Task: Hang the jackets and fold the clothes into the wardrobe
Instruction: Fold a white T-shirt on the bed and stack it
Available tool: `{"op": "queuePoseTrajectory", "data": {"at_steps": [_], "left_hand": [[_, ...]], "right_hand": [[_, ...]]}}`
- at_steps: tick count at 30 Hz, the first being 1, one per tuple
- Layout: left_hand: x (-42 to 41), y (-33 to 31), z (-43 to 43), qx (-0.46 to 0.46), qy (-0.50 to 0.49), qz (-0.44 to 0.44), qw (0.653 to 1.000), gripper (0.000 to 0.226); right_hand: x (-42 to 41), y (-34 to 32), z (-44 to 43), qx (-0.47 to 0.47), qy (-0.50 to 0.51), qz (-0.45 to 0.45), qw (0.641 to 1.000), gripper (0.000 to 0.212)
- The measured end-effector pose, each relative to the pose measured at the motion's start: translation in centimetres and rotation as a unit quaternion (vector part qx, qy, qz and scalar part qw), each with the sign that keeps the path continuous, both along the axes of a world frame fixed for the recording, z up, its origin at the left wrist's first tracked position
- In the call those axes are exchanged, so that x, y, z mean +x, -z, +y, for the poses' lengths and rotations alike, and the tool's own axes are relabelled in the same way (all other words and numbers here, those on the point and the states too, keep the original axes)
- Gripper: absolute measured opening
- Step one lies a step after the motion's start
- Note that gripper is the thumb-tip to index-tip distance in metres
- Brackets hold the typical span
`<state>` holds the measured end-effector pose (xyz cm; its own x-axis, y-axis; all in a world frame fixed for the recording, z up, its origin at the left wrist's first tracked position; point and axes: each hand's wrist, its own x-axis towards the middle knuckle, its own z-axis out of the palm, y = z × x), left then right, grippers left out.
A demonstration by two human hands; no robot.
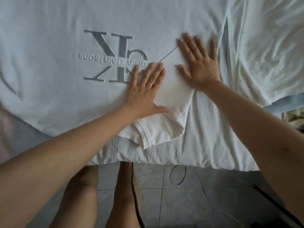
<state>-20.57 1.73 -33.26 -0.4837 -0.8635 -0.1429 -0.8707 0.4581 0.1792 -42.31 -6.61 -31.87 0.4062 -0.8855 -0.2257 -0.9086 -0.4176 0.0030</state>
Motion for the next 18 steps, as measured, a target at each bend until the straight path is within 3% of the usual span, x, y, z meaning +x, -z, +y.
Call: {"op": "queuePoseTrajectory", "data": {"at_steps": [4, 6, 10, 15, 18], "left_hand": [[-0.3, -0.2, 0.4, 0.041, -0.009, -0.02, 0.999, 0.127], [-0.3, -0.3, 0.2, 0.059, -0.01, -0.031, 0.998, 0.128], [-0.7, -0.6, 0.1, 0.067, -0.014, -0.033, 0.997, 0.117], [-0.3, -1.7, -0.8, 0.134, 0.029, -0.057, 0.989, 0.134], [0.5, -3.7, -1.2, 0.202, 0.026, 0.01, 0.979, 0.115]], "right_hand": [[2.0, -1.5, 0.1, -0.032, 0.14, 0.008, 0.99, 0.068], [5.1, -2.3, 3.4, -0.063, 0.175, -0.03, 0.982, 0.065], [6.6, -1.2, 13.2, 0.012, 0.19, -0.06, 0.98, 0.065], [4.1, -0.9, 18.3, 0.114, 0.39, -0.019, 0.913, 0.074], [7.0, -2.9, 18.5, 0.087, 0.443, -0.043, 0.891, 0.078]]}}
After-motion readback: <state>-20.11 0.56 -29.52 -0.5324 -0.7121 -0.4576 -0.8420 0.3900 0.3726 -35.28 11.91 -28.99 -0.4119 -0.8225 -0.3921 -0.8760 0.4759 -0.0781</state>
